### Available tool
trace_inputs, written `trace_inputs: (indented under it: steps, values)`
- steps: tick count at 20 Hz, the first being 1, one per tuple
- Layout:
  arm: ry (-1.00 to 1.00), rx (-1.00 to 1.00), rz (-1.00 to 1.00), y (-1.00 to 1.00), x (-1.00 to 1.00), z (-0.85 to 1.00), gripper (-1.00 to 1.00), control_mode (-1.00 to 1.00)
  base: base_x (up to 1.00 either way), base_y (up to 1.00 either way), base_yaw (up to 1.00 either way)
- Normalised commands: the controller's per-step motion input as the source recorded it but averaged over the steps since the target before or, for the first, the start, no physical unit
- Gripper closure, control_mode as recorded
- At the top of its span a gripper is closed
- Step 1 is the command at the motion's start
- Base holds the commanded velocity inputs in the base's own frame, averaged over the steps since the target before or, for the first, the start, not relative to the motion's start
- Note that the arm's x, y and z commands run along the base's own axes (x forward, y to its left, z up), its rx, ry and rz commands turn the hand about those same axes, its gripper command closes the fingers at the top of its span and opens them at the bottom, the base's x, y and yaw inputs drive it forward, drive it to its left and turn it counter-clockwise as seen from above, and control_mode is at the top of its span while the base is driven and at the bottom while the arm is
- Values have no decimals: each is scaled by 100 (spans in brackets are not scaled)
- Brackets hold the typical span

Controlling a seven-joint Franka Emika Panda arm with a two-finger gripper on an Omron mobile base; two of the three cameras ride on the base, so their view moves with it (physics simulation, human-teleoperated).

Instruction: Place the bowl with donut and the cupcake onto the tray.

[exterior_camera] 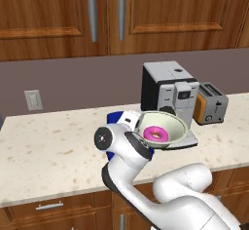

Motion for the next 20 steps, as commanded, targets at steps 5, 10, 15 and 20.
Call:
trace_inputs:
  steps: [5, 10, 15, 20]
  values:
    - [1, -1, 0, 38, 40, -9, 100, -100, 0, 0, 0]
    - [6, 0, 0, 19, 45, -36, 100, -100, 0, 0, 0]
    - [9, -1, 0, 20, 44, -52, 100, -100, 0, 0, 0]
    - [3, -4, 0, 24, 27, -28, 100, -100, 0, 0, 0]
